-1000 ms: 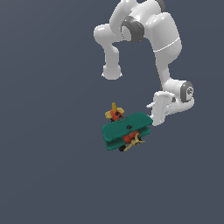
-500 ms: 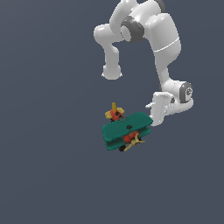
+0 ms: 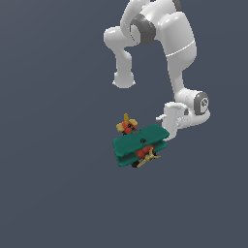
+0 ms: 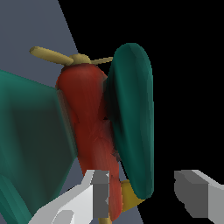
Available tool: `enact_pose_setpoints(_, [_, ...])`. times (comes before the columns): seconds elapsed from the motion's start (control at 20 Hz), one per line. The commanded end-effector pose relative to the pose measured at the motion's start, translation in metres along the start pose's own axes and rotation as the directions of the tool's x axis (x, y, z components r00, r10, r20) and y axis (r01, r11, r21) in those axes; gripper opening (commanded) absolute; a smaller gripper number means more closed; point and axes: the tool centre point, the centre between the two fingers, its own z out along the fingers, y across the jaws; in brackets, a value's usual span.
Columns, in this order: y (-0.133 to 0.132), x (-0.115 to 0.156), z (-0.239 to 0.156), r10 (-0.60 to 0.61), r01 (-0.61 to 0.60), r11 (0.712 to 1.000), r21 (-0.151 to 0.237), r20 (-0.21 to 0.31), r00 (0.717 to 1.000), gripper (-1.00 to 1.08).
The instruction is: Pick up the object and move it to a goal position.
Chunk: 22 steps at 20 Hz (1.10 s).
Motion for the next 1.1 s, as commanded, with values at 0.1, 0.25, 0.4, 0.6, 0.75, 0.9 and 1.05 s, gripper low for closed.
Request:
enact_pose_setpoints(0.1, [0.000,0.000,0.005,0.000,0.000,1.000,0.001,-0.001,1.000,-1.00])
enact_pose_setpoints(0.25, [0.000,0.000,0.005,0.000,0.000,1.000,0.001,-0.001,1.000,-1.00])
enact_pose_setpoints(0.4, [0.000,0.000,0.005,0.000,0.000,1.000,0.001,-0.001,1.000,-1.00])
enact_pose_setpoints(0.6, [0.000,-0.001,0.004,-0.001,0.001,1.000,0.001,-0.001,1.000,-1.00])
enact_pose_setpoints(0.75, [0.003,0.001,0.006,-0.001,0.001,1.000,0.001,-0.001,1.000,-1.00])
enact_pose_setpoints(0.9, [0.011,0.004,0.010,-0.002,0.002,1.000,0.001,0.000,1.000,-1.00])
enact_pose_setpoints(1.05, [0.026,0.010,0.018,-0.003,0.003,1.000,0.002,0.001,1.000,-1.00])
